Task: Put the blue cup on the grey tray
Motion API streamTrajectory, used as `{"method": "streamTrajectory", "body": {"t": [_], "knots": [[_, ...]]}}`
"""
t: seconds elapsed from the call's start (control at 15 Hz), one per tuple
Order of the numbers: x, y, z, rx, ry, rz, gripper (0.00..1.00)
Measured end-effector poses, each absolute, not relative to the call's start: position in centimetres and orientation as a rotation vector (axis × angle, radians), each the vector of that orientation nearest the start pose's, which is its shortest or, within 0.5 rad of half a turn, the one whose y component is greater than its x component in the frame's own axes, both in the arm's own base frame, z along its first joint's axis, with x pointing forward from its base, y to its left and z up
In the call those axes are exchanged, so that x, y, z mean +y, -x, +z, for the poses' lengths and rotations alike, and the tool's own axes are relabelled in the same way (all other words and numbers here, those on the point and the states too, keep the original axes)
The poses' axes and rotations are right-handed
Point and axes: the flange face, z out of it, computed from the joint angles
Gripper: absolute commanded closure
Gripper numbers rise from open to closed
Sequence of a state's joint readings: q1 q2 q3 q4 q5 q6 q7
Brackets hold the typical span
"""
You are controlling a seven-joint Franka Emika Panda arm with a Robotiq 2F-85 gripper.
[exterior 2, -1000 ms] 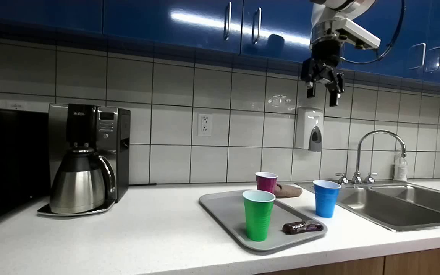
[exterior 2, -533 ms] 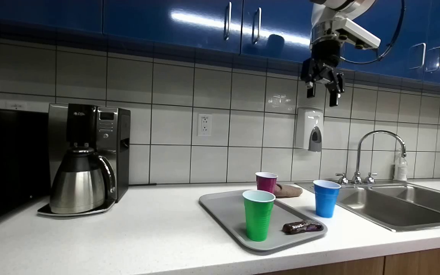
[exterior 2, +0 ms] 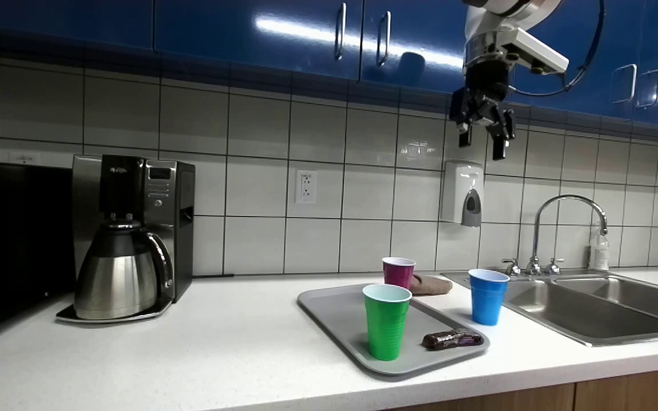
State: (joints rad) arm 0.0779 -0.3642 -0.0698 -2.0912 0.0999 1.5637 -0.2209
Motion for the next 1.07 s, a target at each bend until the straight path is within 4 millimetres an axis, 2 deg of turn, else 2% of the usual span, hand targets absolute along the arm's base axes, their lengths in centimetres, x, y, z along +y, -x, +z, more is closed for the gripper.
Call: {"method": "streamTrajectory", "body": {"t": [0.53,1.07], "knots": [[2.4,-41.9,55.5,-0.38,2.983,0.227,0.0],[3.4,-39.4,54.0,-0.422,3.008,0.23,0.0]]}}
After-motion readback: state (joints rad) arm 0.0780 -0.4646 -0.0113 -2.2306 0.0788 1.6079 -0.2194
